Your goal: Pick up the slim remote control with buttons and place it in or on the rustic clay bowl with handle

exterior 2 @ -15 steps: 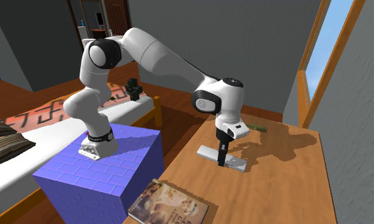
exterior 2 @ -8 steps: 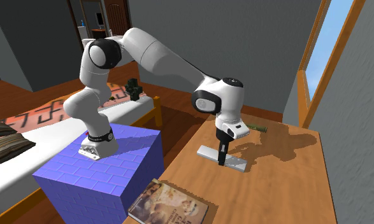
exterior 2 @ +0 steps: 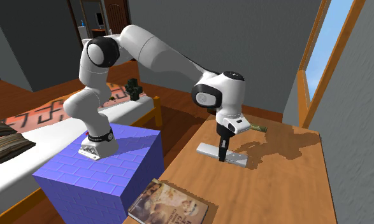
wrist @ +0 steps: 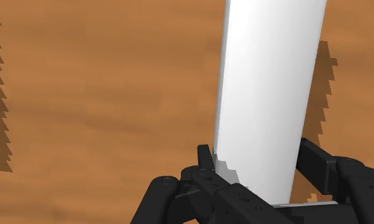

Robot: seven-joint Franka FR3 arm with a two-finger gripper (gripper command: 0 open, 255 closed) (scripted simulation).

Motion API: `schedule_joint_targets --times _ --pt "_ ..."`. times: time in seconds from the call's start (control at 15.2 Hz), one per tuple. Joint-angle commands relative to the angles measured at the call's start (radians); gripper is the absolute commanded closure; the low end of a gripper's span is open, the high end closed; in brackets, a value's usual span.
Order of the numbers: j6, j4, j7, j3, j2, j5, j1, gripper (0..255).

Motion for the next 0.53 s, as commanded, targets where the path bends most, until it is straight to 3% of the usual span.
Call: schedule_joint_targets --times 0.0,0.46 --pt "-0.02 0.01 -0.001 -0.001 -0.01 -0.001 0.0 255" --pt "-0.1 0.059 0.001 -0.003 -0.041 -0.005 0.0 255"
